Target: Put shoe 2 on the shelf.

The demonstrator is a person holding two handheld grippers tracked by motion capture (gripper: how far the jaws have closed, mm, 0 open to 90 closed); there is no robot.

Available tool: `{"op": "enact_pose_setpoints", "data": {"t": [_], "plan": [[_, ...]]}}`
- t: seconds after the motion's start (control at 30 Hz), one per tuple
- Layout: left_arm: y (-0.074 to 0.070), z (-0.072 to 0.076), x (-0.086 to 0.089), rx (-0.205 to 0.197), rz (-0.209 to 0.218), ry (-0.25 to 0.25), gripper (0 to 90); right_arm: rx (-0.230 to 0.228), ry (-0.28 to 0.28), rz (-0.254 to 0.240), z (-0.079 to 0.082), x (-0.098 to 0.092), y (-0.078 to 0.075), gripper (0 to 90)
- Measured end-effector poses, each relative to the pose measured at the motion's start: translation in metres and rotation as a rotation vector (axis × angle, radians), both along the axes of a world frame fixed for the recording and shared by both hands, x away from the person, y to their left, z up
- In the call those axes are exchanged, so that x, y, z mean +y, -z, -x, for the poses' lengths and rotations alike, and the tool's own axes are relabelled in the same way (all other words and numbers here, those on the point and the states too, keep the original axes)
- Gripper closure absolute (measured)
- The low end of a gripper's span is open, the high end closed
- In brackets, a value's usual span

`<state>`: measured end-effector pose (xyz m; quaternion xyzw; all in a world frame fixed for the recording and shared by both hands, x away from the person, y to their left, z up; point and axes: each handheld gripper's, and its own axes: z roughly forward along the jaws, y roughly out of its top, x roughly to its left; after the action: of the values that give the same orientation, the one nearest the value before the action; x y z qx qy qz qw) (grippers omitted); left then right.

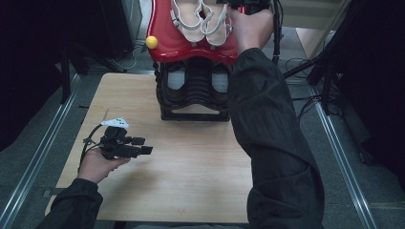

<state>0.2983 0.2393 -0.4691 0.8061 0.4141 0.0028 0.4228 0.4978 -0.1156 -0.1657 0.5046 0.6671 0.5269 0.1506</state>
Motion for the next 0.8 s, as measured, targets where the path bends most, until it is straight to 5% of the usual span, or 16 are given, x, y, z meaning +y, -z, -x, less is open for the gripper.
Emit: {"op": "enact_pose_setpoints", "data": {"t": [0.8], "plan": [[0.000,-0.001,-0.006,0.006,0.000,0.029,39.7,0.018,0.067,-0.008,0.011,-0.074,0.032,46.4]]}}
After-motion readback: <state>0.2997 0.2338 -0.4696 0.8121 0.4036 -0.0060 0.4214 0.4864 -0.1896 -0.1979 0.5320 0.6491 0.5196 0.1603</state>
